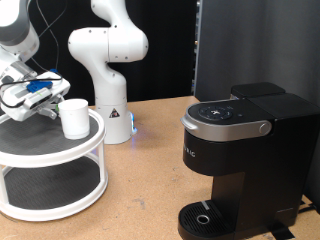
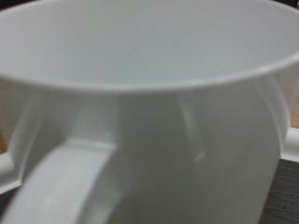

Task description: Make a cup of coffee with the keurig machine

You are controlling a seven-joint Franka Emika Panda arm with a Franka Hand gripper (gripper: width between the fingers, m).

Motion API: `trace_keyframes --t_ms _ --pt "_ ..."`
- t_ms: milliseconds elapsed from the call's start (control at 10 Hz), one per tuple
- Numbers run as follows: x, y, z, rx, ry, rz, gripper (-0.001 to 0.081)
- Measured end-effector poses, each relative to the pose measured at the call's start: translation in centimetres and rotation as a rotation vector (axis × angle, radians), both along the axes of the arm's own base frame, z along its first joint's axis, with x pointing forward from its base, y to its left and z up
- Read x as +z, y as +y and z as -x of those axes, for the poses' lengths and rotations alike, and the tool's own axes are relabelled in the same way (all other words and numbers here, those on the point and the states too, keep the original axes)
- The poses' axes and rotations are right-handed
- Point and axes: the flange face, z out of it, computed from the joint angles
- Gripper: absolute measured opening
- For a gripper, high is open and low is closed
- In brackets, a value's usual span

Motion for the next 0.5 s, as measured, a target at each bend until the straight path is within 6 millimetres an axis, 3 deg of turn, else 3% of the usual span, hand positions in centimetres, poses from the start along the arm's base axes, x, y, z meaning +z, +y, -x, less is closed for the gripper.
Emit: trace_keyframes --t_ms 200,500 --pt "0.06 0.06 -0.02 0.001 -0.005 -0.008 0.0123" --pt "0.32 0.05 -0.11 0.003 -0.009 -0.018 0.0068"
